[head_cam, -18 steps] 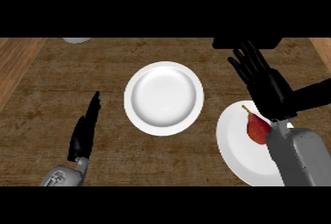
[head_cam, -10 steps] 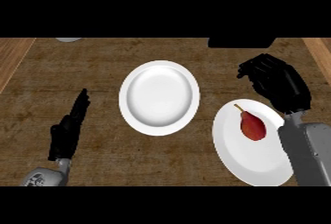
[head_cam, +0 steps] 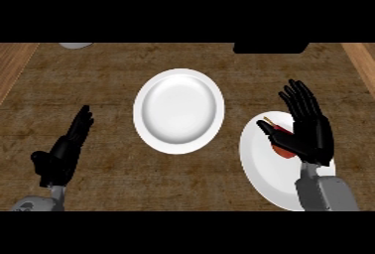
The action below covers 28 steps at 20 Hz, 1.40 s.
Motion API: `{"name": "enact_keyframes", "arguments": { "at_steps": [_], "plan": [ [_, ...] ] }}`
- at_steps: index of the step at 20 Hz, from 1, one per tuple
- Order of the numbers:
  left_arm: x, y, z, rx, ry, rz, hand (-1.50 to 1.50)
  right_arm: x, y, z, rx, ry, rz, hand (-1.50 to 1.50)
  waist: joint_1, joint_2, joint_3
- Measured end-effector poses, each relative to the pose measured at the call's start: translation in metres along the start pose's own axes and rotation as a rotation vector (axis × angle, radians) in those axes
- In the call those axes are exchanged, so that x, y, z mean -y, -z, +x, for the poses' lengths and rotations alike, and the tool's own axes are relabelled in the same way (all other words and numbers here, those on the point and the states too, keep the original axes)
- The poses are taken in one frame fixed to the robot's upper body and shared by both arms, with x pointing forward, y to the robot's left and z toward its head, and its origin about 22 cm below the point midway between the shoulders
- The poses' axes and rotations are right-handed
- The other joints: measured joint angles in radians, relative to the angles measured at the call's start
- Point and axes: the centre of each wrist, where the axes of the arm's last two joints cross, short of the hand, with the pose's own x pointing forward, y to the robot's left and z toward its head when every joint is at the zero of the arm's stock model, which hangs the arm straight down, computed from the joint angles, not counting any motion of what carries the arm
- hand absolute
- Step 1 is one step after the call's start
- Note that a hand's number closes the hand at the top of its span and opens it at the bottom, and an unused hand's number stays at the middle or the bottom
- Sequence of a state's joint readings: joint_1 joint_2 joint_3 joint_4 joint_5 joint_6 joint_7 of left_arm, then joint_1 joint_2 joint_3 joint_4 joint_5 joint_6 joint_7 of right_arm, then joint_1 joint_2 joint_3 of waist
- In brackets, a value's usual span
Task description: Pick the pear from the plate and place it in the plate
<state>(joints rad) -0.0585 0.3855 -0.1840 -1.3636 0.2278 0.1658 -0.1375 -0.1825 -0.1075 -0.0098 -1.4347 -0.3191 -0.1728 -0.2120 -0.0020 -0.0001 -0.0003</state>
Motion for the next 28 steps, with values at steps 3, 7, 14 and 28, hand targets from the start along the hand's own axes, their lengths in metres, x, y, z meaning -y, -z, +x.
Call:
{"name": "enact_keyframes", "arguments": {
  "at_steps": [3, 7, 14, 28],
  "plan": [
    [-0.005, -0.001, 0.000, 0.002, -0.002, -0.004, 0.00, 0.022, -0.016, 0.001, 0.013, -0.059, -0.048, -1.50, -0.002, -0.001, 0.000],
    [-0.014, 0.000, -0.005, 0.001, -0.011, -0.010, 0.00, 0.052, -0.030, 0.013, -0.015, -0.166, -0.077, -1.50, -0.004, -0.001, 0.000],
    [-0.011, 0.004, -0.008, 0.001, -0.007, -0.007, 0.00, 0.092, -0.031, 0.047, -0.194, -0.432, 0.068, -1.50, -0.004, -0.001, -0.001],
    [-0.011, 0.002, -0.007, 0.000, -0.011, -0.013, 0.00, 0.099, -0.009, 0.060, -0.497, -0.642, 0.269, -1.50, 0.004, 0.000, 0.000]
  ]
}}
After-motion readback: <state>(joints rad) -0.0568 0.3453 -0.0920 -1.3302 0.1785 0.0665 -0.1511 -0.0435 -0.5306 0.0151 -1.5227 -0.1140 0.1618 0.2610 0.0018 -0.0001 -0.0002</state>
